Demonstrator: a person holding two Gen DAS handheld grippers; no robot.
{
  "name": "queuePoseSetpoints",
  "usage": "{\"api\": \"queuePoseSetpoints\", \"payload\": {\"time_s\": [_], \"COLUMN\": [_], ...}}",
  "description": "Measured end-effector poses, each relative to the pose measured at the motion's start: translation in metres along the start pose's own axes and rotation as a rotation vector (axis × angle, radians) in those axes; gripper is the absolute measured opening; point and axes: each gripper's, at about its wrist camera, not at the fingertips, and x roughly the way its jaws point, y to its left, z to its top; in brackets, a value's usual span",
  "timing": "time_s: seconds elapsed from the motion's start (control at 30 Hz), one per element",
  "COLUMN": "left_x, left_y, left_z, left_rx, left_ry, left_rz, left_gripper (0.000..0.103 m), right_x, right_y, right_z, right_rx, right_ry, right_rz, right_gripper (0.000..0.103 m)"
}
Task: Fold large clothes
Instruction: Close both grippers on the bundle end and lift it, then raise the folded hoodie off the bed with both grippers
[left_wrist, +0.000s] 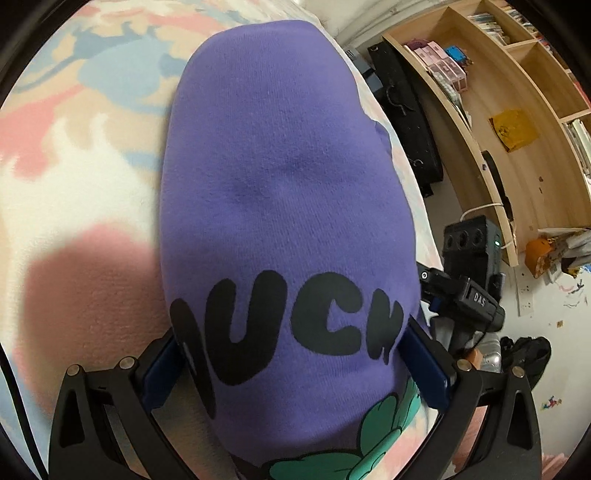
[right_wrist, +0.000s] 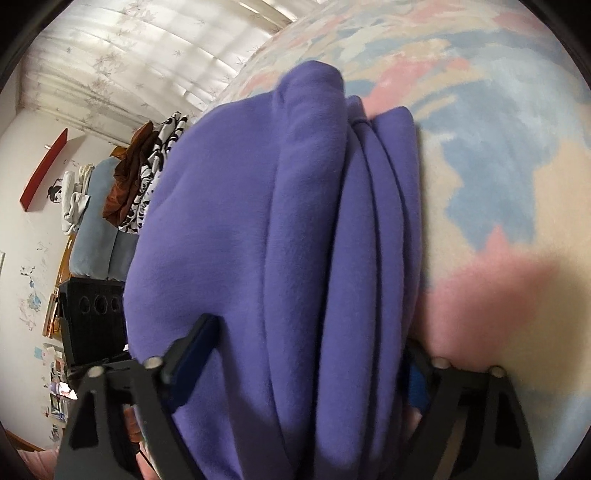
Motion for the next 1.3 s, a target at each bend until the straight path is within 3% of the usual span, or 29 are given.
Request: {"api": "queuePoseSetpoints", "payload": {"time_s": [0.03,0.1,0.2,0.43,0.7,0.9,1.03,1.17,1.3], "left_x": [0.000,-0.002,-0.007,-0.038,-0.097,-0.174,-0.236,-0.309,-0.382], "left_y": [-0.004,-0.008,-0.018,-0.047,-0.061,-0.060,-0.058,-0.044,-0.030], "left_z": [0.000,-0.001,-0.001,0.000,-0.011,-0.031,-0.028,-0.004,0.046], "left_rx": [0.001,0.009,0.023,0.086,0.120,0.155,0.159,0.164,0.203], "left_ry": [-0.011,-0.027,-0.046,-0.096,-0.142,-0.218,-0.291,-0.377,-0.465], "left_rz": [0.014,0.034,0.058,0.111,0.108,0.106,0.106,0.115,0.159], "left_gripper": [0.103,0.103,0.102,0.098,0.098,0.098,0.098,0.098,0.098], "right_x": [0.000,-0.003,-0.010,-0.020,-0.036,-0.045,-0.045,-0.036,-0.010], "right_y": [0.001,0.005,0.018,0.035,0.074,0.126,0.179,0.242,0.316], "right_z": [-0.001,-0.002,-0.003,-0.010,-0.031,-0.039,-0.033,-0.010,0.035], "right_rx": [-0.003,-0.021,-0.077,-0.115,-0.153,-0.205,-0.264,-0.329,-0.389], "right_ry": [-0.004,-0.019,-0.051,-0.106,-0.161,-0.205,-0.232,-0.263,-0.291], "right_rz": [0.004,0.011,-0.022,-0.032,-0.009,0.027,0.061,0.104,0.156], "right_gripper": [0.073,0.055,0.045,0.042,0.041,0.041,0.041,0.041,0.041]}}
